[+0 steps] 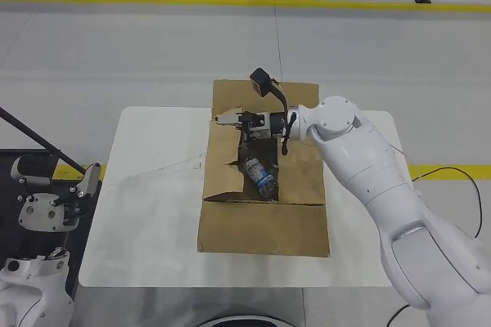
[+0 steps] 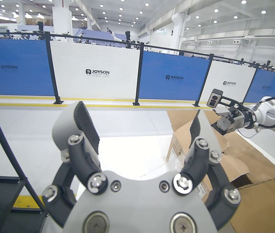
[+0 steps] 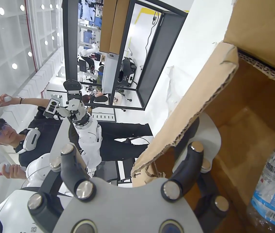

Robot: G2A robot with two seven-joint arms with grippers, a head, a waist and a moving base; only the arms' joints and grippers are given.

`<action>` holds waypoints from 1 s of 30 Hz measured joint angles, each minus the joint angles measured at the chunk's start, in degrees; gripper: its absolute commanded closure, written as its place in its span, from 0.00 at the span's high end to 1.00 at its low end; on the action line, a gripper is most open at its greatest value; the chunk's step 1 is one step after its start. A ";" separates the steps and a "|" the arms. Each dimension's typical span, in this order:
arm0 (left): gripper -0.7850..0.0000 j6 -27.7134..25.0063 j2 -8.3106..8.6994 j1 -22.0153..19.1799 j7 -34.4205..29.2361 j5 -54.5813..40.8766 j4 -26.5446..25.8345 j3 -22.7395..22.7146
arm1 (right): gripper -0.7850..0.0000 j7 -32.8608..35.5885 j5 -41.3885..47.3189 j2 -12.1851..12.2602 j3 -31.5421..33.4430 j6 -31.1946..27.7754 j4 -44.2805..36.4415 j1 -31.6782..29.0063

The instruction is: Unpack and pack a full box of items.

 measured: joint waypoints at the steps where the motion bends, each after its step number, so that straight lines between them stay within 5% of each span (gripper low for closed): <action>1: 1.00 0.00 0.00 0.00 0.00 0.00 0.00 0.00 | 1.00 0.15 -0.10 -0.15 -0.01 0.16 0.19 0.16; 13: 1.00 0.00 0.00 0.00 0.00 0.00 0.00 0.00 | 1.00 -1.46 -0.41 -5.08 -3.26 3.06 -0.10 1.94; 23: 1.00 0.00 0.00 0.00 0.00 0.00 0.00 0.00 | 1.00 -10.99 -1.76 -11.26 -6.44 0.96 5.47 3.13; 30: 1.00 0.00 0.00 0.00 0.00 0.00 0.00 0.00 | 1.00 -11.02 -2.36 -14.47 -7.50 0.86 10.29 3.32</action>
